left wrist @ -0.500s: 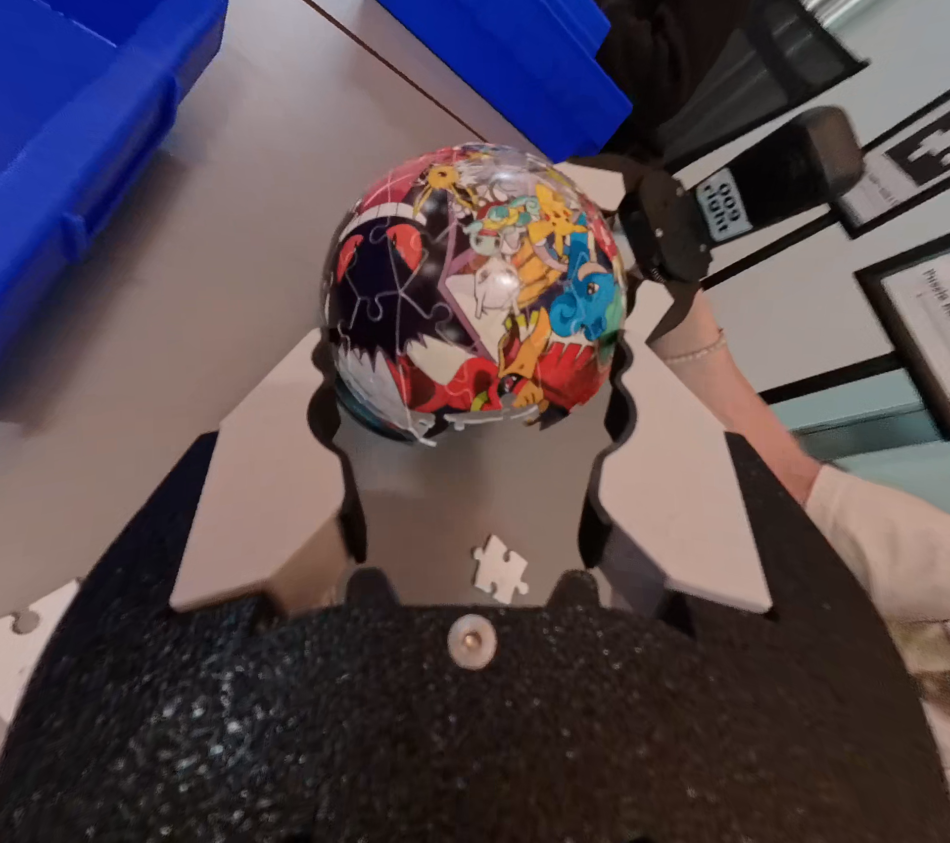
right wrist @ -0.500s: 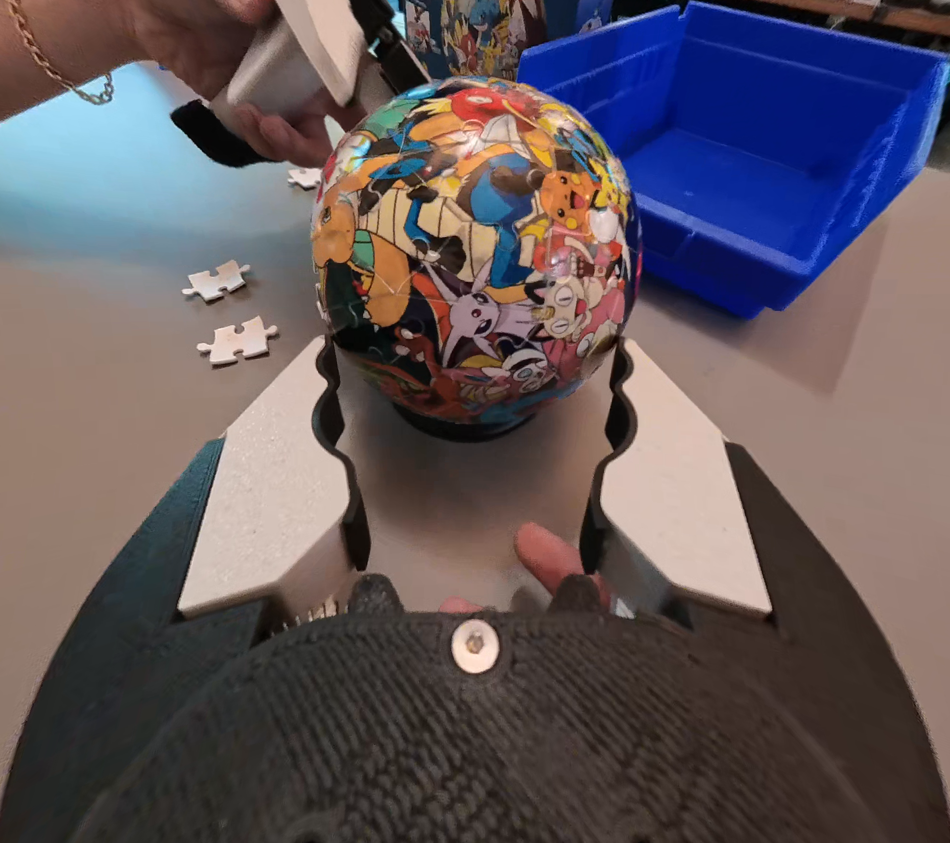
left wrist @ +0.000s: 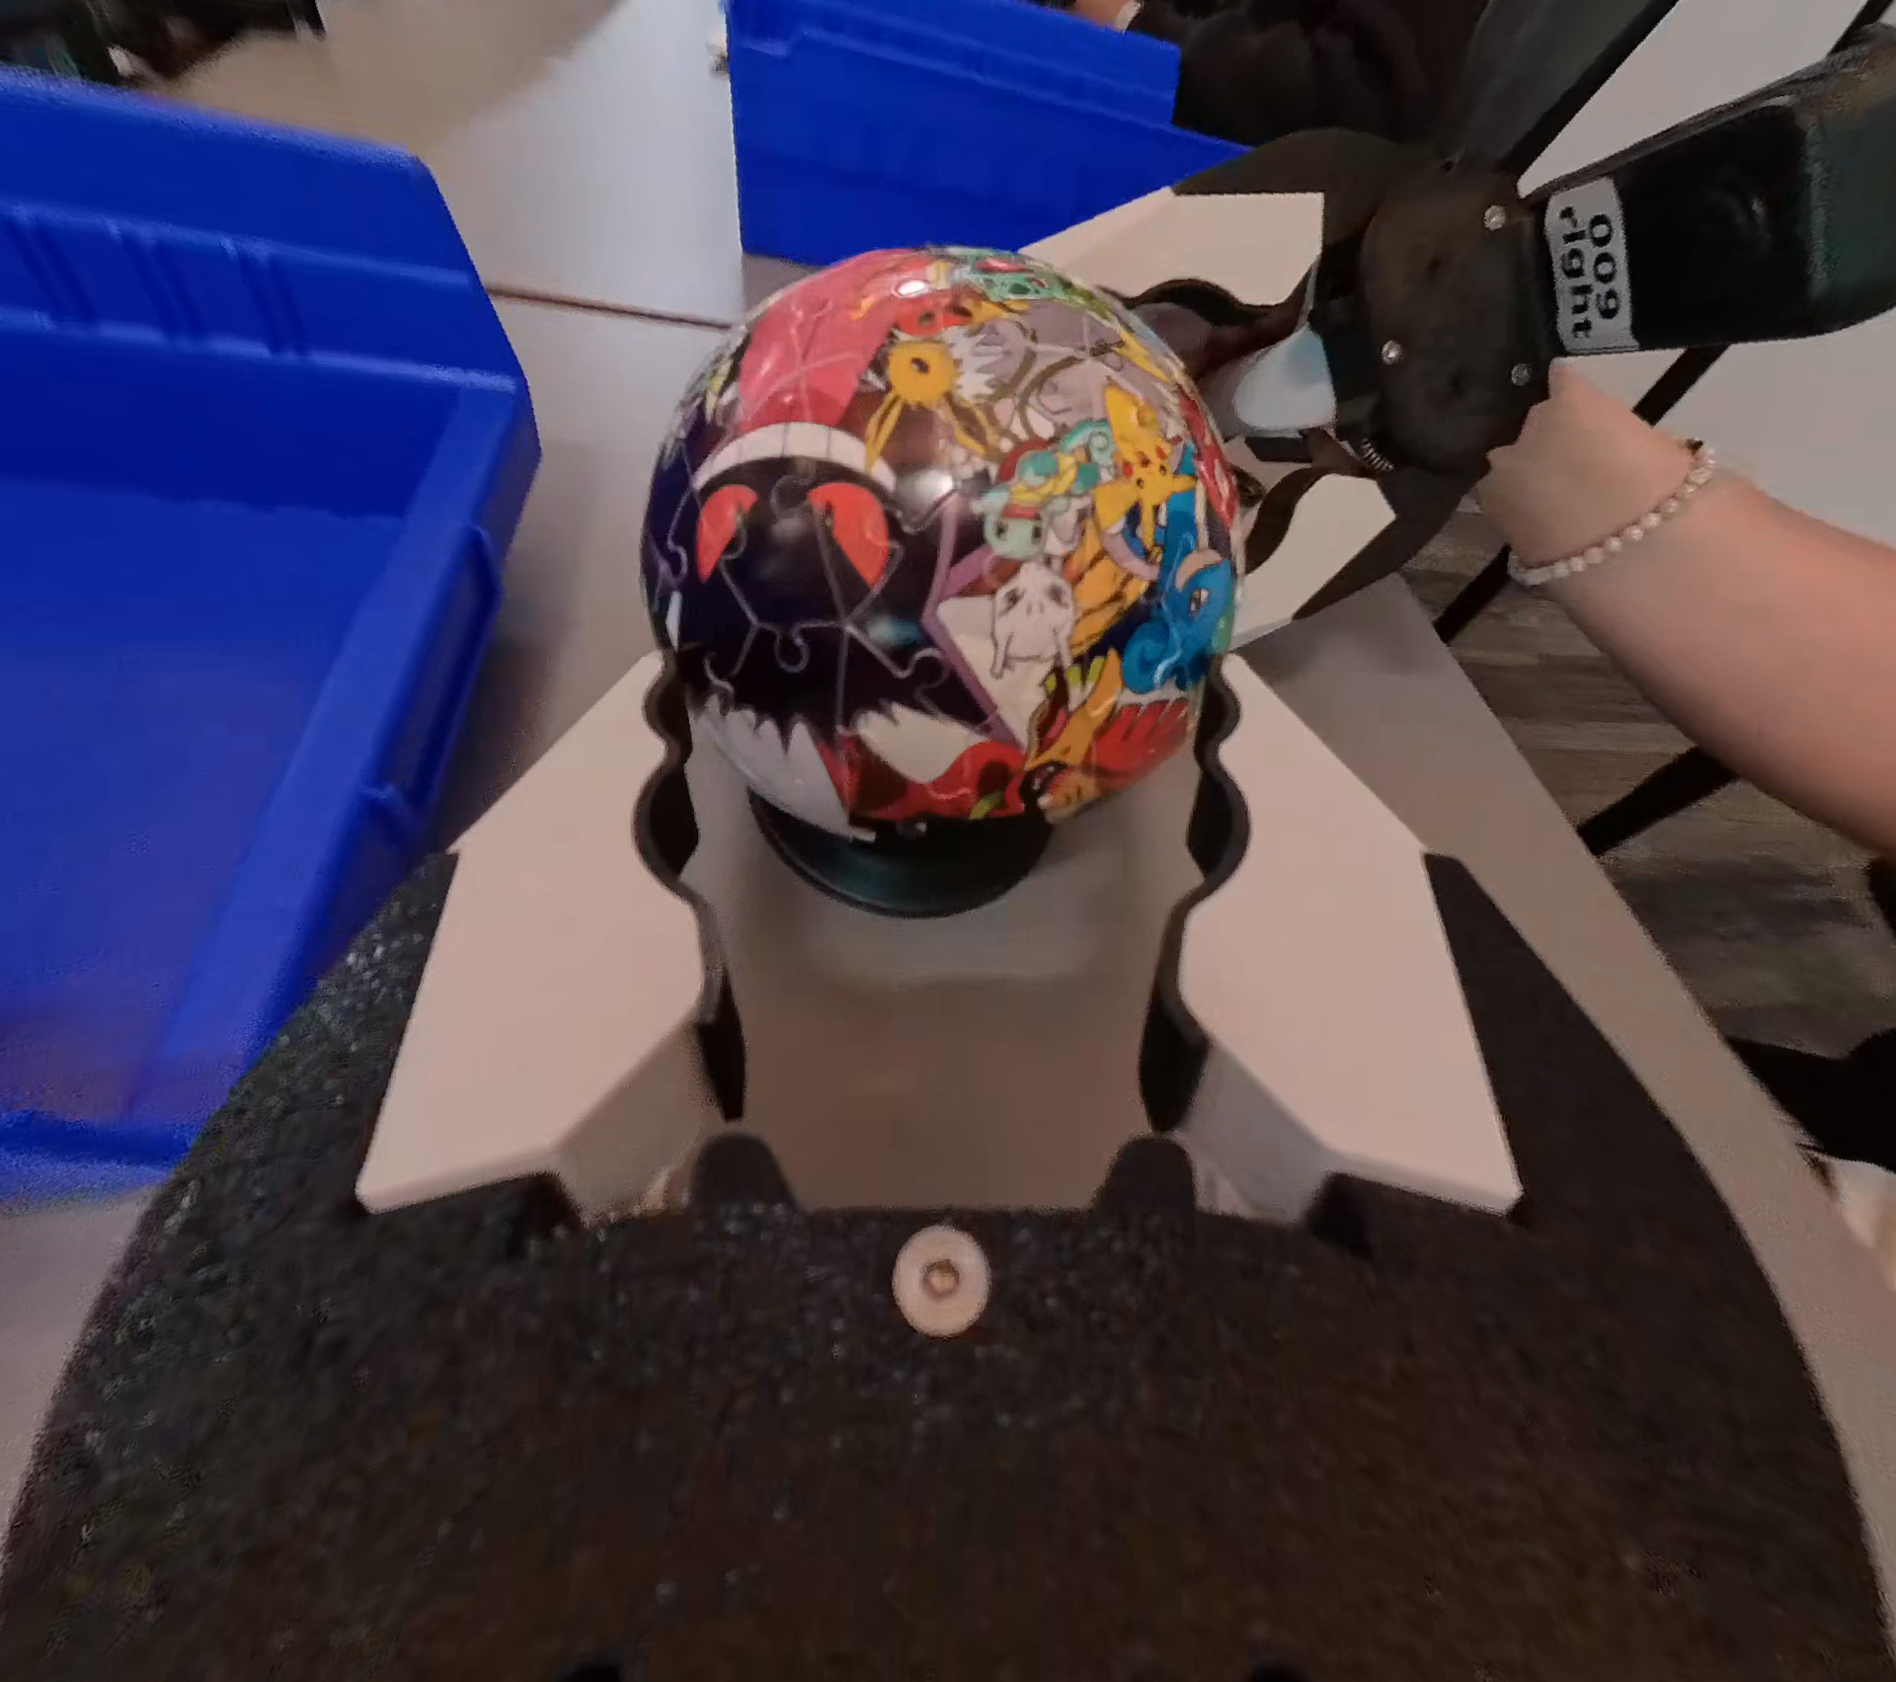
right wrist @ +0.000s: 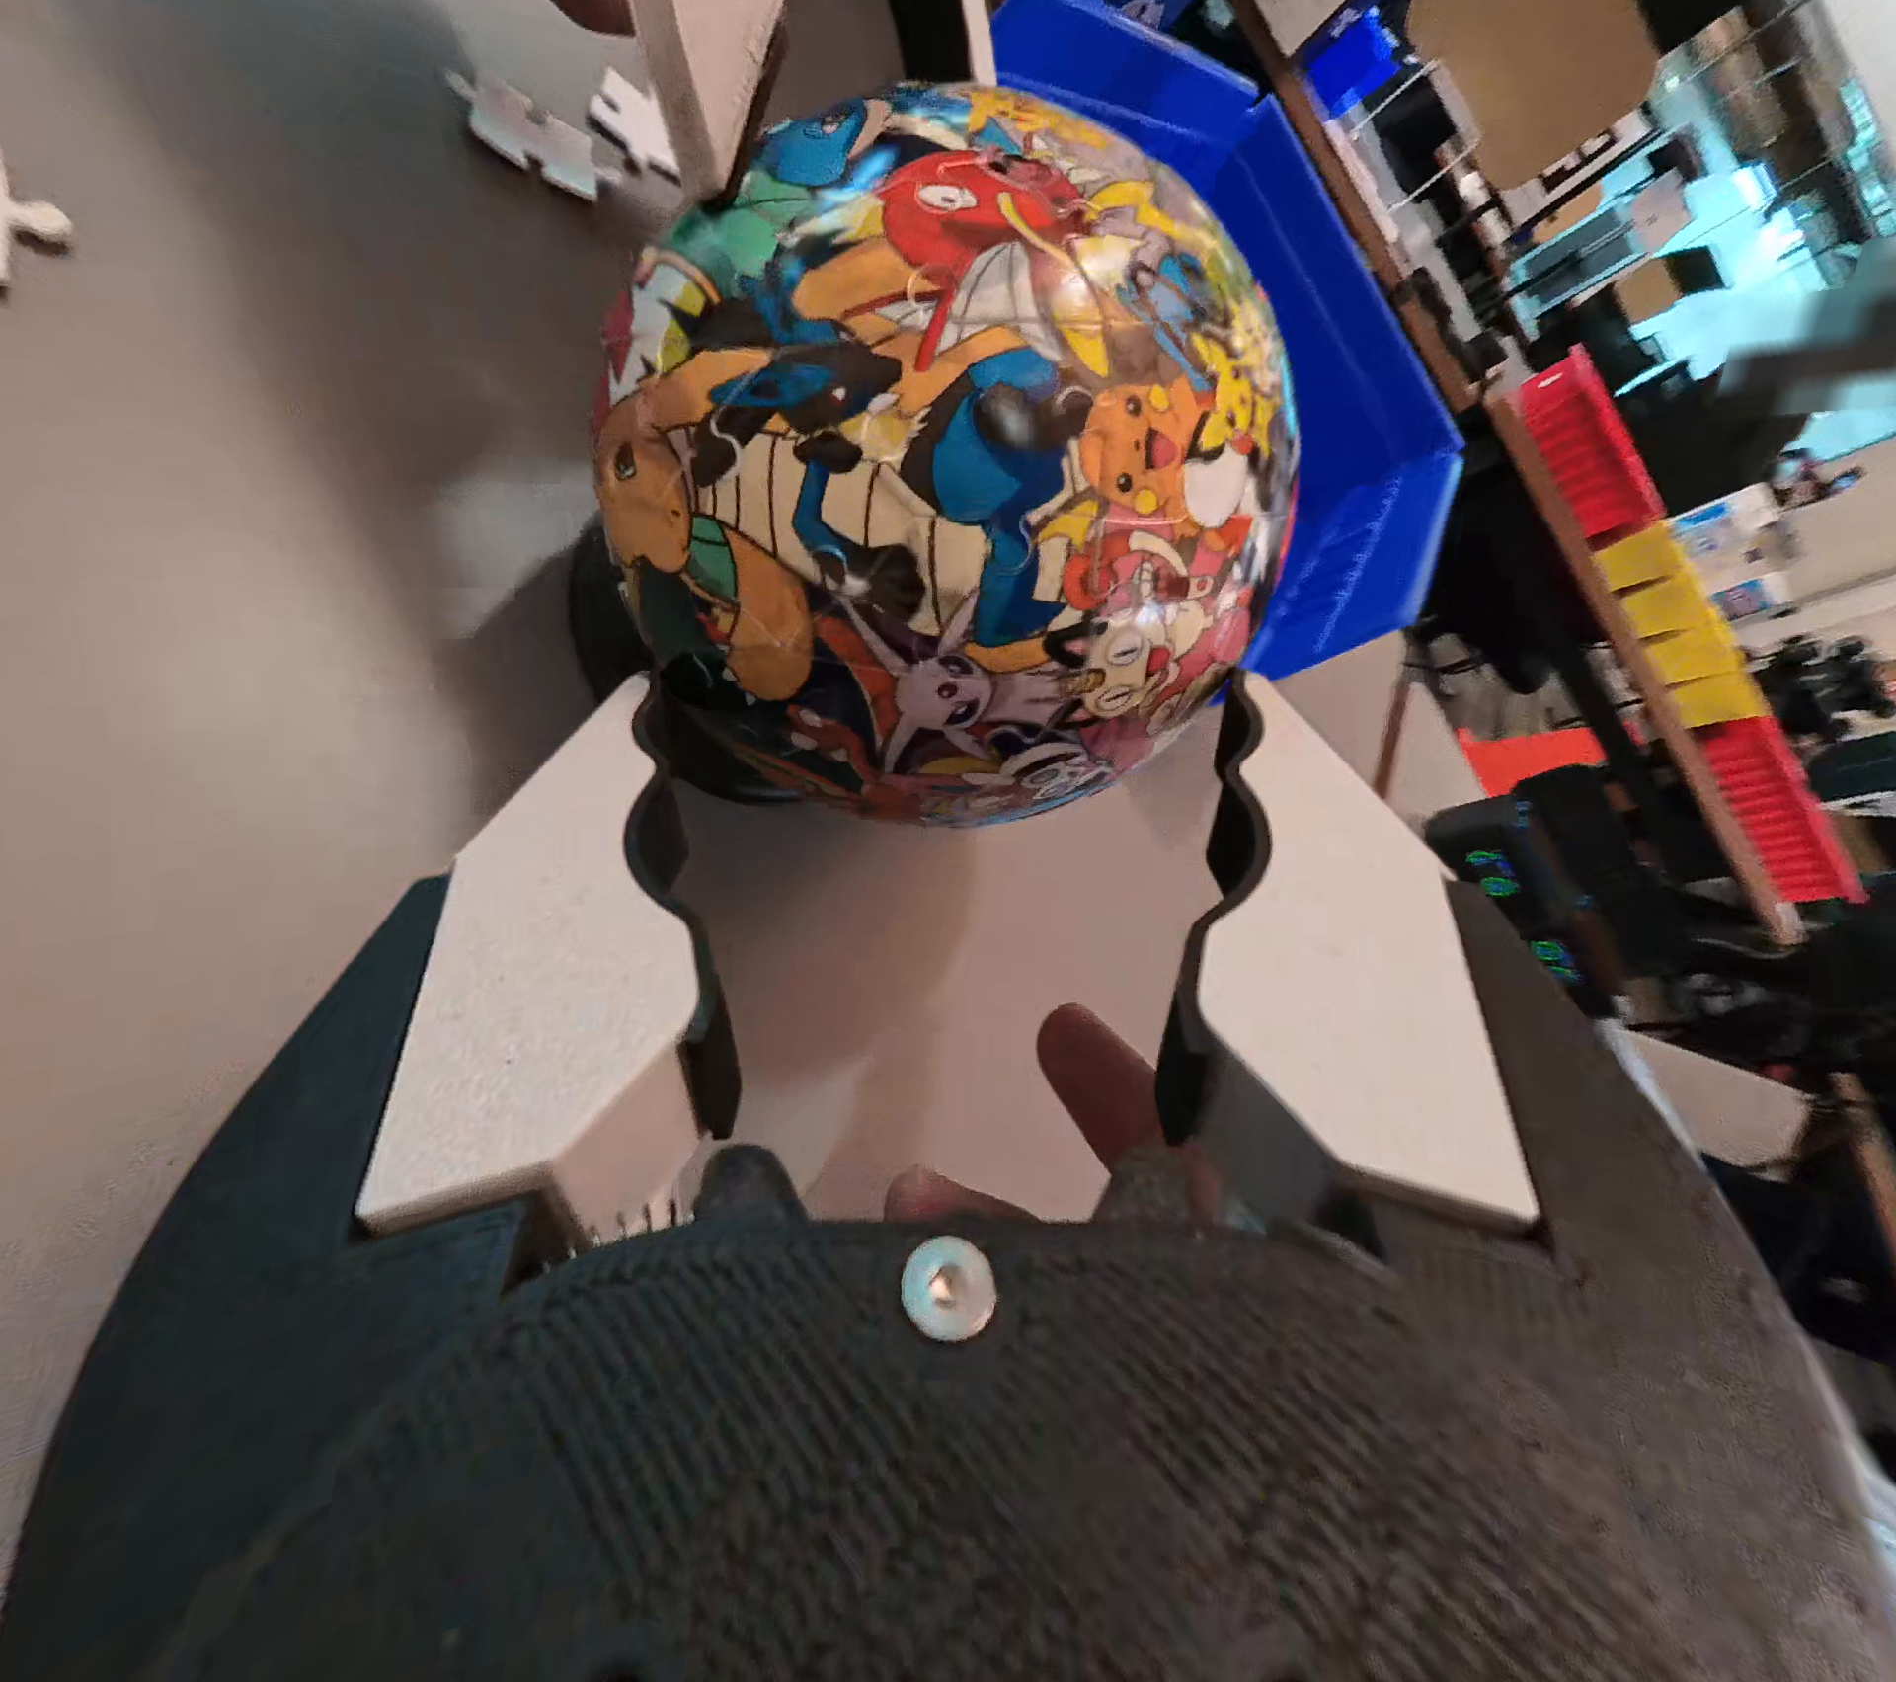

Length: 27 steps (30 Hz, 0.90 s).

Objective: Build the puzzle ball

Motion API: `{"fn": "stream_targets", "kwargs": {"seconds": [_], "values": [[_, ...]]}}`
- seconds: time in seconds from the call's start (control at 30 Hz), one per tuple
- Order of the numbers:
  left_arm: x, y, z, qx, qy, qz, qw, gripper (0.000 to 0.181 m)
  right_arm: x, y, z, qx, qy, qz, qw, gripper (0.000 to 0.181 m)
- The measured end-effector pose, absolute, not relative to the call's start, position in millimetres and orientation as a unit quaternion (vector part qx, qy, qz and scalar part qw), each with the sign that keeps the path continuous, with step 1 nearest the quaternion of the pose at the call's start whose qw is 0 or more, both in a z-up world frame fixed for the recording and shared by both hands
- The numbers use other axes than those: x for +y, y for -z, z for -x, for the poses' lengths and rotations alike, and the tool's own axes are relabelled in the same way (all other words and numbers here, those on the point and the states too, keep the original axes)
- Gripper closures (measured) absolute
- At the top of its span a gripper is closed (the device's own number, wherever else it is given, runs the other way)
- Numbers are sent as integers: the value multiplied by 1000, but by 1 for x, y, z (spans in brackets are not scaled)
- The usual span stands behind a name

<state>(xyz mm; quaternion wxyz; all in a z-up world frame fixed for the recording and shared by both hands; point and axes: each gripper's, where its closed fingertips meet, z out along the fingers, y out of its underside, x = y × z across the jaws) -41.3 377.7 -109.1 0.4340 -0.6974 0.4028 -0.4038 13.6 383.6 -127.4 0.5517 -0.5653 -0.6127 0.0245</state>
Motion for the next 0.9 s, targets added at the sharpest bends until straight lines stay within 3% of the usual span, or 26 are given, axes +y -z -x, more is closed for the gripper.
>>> {"fn": "stream_targets", "kwargs": {"seconds": [0.13, 0.37, 0.8, 0.9], "values": [[382, 101, 42, 410, 398, 671, 473, 95, 396, 132, -20, -600, 11, 572, 560, 77], [378, 108, 45, 399, 412, 685, 449, 95, 392, 135, -19, -606, 30, 572, 553, 76], [379, 108, 48, 396, 419, 686, 443, 100, 393, 112, -14, -606, -28, 616, 502, 43], [381, 107, 48, 397, 416, 687, 444, 101, 390, 115, -7, -632, -43, 623, 458, 53]]}}
